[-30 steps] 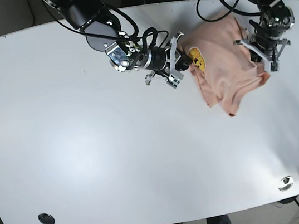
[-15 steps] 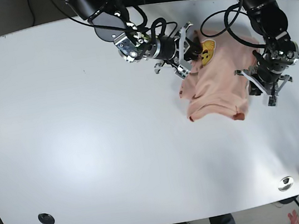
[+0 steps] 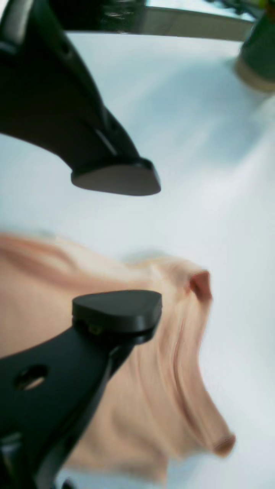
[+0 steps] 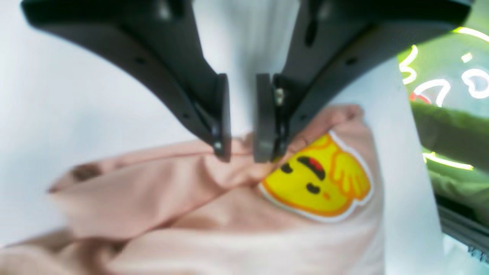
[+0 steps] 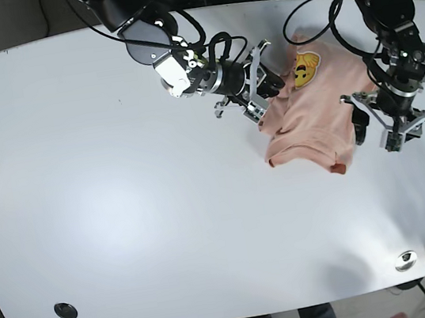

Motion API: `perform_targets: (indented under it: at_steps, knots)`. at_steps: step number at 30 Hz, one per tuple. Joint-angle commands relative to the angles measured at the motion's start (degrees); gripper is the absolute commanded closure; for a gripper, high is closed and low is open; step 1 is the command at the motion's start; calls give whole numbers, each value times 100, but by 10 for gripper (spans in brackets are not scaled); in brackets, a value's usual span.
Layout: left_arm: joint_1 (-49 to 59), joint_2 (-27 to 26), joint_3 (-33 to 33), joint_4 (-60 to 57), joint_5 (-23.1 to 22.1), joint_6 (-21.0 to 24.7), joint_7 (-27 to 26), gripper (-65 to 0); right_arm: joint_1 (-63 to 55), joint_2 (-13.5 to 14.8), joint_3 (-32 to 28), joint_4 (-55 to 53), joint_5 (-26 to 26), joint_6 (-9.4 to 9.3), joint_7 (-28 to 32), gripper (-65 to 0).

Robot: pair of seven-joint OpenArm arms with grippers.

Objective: Fold the T-shirt properly

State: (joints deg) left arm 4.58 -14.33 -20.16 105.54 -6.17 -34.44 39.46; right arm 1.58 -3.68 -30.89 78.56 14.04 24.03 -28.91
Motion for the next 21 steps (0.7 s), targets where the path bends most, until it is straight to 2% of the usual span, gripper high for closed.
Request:
perform_targets:
  at_steps: [1,5,11,15,21]
  knots:
    - [30,-13,333,264,-81,-16,-135,-369,57,56,131,253,209,45,11,-95]
    - [136,-5,684,246,-46,11,-144,-369,48,144,536,350,833,54,-6,-95]
    - [136,154,878,-61,-37,11,-144,-369,92,592,711,359,1809,54,-68,-95]
    - [127,154,904,-685,-37,11,-285,-369,101,733,720,333,2046,45,-32,-95]
    - [206,39,1071,-2057,-37,11,-1032,-369,83,733,940,359,2046,45,-50,-95]
